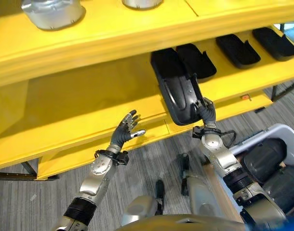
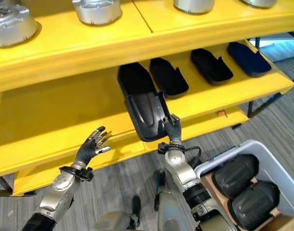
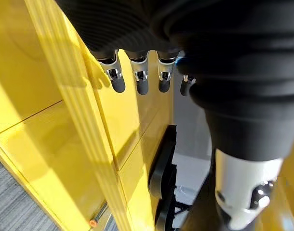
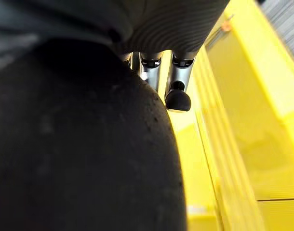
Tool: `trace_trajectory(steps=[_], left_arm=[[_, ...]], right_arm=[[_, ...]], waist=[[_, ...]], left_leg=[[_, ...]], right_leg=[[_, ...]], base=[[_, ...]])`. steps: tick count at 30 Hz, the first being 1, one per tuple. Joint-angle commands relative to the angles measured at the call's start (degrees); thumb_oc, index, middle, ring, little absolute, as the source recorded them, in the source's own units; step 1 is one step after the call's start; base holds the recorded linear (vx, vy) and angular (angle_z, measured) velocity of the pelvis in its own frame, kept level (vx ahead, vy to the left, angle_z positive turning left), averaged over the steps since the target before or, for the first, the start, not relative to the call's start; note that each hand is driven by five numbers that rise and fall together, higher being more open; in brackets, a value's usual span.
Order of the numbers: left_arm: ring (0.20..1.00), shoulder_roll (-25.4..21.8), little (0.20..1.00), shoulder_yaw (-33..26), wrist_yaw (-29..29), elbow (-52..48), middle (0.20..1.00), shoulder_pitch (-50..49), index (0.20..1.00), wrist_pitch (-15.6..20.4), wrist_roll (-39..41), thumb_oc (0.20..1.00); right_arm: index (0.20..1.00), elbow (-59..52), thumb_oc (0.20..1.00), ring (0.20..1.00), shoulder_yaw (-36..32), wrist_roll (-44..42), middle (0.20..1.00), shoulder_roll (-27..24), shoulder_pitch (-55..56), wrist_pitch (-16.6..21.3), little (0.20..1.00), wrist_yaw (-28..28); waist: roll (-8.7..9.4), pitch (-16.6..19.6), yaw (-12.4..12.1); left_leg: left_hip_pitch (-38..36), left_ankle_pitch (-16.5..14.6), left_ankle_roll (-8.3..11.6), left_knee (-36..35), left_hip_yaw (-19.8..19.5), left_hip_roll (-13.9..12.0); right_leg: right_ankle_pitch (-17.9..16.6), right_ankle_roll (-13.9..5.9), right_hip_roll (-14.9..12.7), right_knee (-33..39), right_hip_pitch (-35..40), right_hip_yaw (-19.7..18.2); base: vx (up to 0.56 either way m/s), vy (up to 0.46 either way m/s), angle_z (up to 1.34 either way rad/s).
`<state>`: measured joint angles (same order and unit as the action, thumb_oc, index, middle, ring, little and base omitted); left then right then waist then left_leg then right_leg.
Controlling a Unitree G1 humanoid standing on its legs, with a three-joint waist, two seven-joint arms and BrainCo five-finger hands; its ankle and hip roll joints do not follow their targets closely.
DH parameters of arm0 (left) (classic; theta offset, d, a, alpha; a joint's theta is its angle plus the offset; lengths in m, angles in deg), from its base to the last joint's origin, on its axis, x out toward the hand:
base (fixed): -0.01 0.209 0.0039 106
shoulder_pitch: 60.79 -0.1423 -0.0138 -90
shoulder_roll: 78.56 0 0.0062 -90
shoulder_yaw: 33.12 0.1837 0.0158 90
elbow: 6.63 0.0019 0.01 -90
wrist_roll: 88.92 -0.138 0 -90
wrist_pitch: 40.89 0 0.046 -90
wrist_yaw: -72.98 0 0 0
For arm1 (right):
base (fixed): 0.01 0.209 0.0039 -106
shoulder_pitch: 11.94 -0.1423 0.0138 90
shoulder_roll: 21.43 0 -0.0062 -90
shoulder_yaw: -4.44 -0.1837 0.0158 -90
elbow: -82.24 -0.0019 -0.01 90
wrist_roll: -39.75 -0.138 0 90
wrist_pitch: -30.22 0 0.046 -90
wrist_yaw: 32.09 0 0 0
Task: Move parts from the plastic box to the shelf.
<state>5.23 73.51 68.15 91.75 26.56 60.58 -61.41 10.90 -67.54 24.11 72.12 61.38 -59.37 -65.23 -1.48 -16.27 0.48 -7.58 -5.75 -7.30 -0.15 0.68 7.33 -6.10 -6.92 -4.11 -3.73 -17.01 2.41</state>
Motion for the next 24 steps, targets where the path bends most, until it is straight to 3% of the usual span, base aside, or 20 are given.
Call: trace_trajectory(steps=[1,4,10,12,24], left_arm=[[1.0,-1.7,1.0,0.64,-1.58,-5.42,1.0,0.78,1.0,2.8,-0.94,1.0],[1.0,-1.28,1.0,1.01,-0.72,-5.58,1.0,0.95,1.0,1.91,0.05,1.0],[1.0,-1.01,1.0,1.12,-0.64,-5.62,1.0,1.0,1.0,1.73,0.62,1.0],[1.0,-0.8,1.0,2.15,-0.58,-7.38,1.0,1.92,1.0,0.05,2.66,1.0],[1.0,0.05,1.0,2.44,1.6,-9.5,1.0,0.79,1.0,-1.3,3.61,1.0]], right_arm=[[0.2,-3.24,0.2,0.2,-1.84,-0.23,0.2,-0.57,-4.83,5.0,0.2,1.33],[0.2,-3.03,0.2,0.2,-1.6,-0.79,0.2,-0.67,-5.1,3.77,0.2,1.03],[0.2,-3.0,0.2,0.2,-1.46,-0.89,0.2,-0.72,-5.3,3.38,0.2,0.68],[0.2,-2.19,0.2,0.2,-2.27,-1.48,0.2,-1.82,-6.8,1.69,0.2,0.53],[0.2,-2.77,0.2,0.2,-2.58,-1.23,0.2,-1.9,-4.05,1.2,0.2,1.8]], waist=[[0.65,1.68,-1.11],[0.56,2.1,-1.28],[0.38,2.31,-1.26],[-0.92,1.76,-1.32],[-1.18,1.21,-1.41]], left_leg=[[-3.29,-2.61,2.99,-1.11,0.99,-2.41],[-3.37,-3.98,2.97,1.06,2.07,-2.1],[-3.29,-4.07,3.12,1.31,2.33,-2.15],[-1.93,-3.26,3.86,0.84,3.42,-2.81],[-1.05,-3.17,4.28,1.28,3.62,-2.97]], right_leg=[[-2.49,-0.65,1.7,-2.83,2.67,2.07],[-0.73,0.18,1.11,-5.03,3.08,4.42],[-0.21,0.61,1.2,-5.39,3.12,4.8],[1.39,1.46,0.93,-7.05,2.01,6.26],[2.58,1.89,0.29,-8.51,1.62,7.38]], base=[[0.18,-0.036,0.58],[0.23,-0.033,0.26],[0.06,0.006,0.05],[0.24,0.061,-0.14],[0.04,0.008,0.08]])
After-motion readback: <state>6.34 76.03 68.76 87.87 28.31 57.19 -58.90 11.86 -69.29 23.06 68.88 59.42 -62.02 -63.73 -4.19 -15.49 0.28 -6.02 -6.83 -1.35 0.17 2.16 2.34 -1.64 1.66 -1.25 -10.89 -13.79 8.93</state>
